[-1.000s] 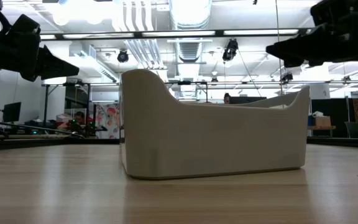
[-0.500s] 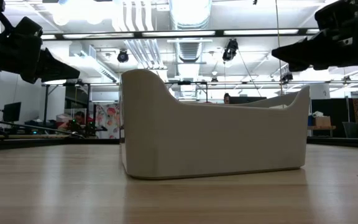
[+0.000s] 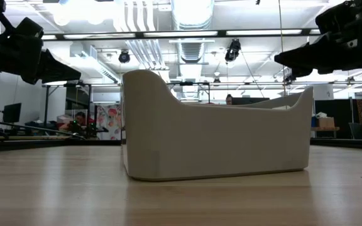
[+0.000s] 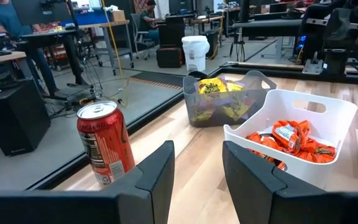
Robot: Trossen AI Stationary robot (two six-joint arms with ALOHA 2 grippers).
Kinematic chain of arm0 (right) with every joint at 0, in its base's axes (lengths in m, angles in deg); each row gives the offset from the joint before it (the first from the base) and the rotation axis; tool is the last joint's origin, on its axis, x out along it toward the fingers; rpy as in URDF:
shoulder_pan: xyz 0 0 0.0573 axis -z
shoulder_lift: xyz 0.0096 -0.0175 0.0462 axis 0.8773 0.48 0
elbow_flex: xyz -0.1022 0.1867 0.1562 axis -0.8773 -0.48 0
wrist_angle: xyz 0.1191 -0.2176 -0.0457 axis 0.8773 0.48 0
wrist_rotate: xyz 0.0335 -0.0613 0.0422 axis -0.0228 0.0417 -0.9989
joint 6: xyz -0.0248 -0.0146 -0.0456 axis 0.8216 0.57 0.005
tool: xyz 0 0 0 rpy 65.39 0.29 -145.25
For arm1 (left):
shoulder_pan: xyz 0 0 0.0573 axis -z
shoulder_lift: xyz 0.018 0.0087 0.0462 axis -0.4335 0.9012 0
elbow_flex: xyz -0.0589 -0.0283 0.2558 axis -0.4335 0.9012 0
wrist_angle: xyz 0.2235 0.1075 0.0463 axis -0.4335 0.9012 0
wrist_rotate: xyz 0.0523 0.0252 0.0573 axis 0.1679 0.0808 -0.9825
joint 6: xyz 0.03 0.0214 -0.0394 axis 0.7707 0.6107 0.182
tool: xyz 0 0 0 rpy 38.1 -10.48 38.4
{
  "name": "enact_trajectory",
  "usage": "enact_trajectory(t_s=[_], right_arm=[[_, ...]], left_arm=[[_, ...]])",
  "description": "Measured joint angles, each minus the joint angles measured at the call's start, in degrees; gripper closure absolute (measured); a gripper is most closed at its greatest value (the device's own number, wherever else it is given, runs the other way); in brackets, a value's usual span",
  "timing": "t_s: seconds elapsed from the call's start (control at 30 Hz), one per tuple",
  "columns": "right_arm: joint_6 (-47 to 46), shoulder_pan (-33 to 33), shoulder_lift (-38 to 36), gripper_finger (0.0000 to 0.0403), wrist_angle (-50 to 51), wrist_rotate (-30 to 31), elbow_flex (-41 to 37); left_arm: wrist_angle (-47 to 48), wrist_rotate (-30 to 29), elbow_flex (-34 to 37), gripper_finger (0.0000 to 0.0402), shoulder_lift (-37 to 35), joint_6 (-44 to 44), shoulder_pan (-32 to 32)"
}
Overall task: Sort candy
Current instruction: Return to Home Position
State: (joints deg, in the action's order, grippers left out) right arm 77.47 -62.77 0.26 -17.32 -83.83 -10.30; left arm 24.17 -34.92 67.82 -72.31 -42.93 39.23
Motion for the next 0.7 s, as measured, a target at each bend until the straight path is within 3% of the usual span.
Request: enact_trajectory(t_s=[0.07, 0.3, 0.7], right_arm=[[4.02, -0.01, -0.59, 0.0319, 1.28, 0.52, 0.00], [-2.41, 2.13, -6.51, 0.0331, 7.74, 4.09, -0.99], [-3.52, 2.36, -20.66, 0.0325, 17.77, 2.47, -1.05]], left_arm=[[0.00, 0.00, 0.00, 0.0281, 0.04, 0.00, 0.00], [0.04, 0.00, -0.07, 0.0281, 0.35, 0.00, 0.00], [0.09, 0.00, -0.11, 0.0281, 0.77, 0.00, 0.01]])
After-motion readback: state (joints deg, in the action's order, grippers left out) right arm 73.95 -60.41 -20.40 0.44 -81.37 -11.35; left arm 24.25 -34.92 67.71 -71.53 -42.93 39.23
